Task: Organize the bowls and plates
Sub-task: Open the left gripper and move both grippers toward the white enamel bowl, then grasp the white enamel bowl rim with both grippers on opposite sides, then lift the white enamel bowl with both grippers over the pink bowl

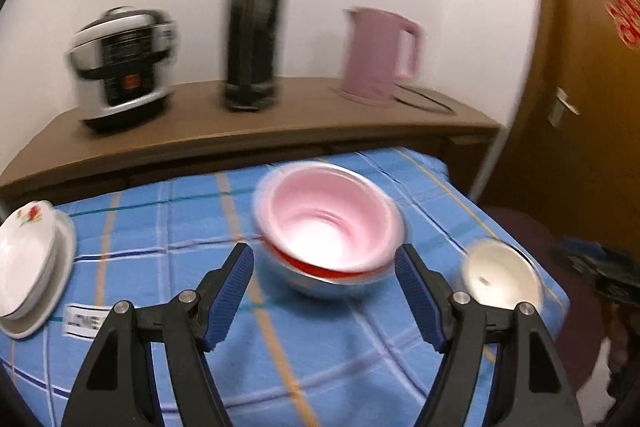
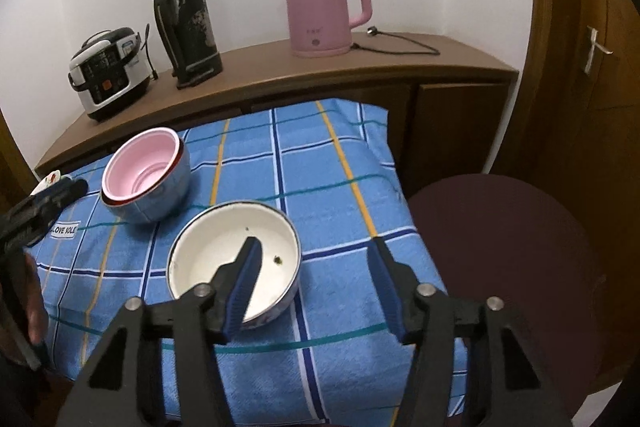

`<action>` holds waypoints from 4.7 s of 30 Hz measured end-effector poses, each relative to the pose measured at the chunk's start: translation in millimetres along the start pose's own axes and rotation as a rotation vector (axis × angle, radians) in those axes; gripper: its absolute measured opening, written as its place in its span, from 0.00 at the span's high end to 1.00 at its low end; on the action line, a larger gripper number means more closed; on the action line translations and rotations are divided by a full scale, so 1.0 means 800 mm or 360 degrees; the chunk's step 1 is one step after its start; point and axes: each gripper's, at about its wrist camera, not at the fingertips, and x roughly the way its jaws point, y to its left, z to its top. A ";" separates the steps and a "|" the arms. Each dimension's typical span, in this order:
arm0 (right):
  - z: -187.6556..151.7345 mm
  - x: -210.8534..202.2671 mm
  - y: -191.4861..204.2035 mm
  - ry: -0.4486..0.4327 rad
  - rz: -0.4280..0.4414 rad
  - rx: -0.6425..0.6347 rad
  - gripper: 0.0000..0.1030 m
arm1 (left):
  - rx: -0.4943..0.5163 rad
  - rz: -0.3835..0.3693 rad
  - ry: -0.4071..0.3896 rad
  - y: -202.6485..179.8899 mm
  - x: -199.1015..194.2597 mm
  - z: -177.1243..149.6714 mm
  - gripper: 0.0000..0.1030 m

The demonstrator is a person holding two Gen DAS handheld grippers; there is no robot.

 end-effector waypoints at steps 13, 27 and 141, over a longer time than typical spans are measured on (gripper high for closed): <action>-0.017 0.028 0.000 0.0077 0.0103 0.0002 0.79 | 0.0189 -0.0245 0.0188 -0.095 0.044 -0.020 0.41; -0.021 0.031 0.006 0.0057 0.0114 -0.0023 0.86 | 0.0191 -0.0317 0.0268 -0.116 0.069 -0.025 0.77; 0.115 0.062 0.178 -0.0113 0.0282 -0.0308 0.86 | -0.0109 -0.0133 -0.0123 0.057 0.030 0.079 0.77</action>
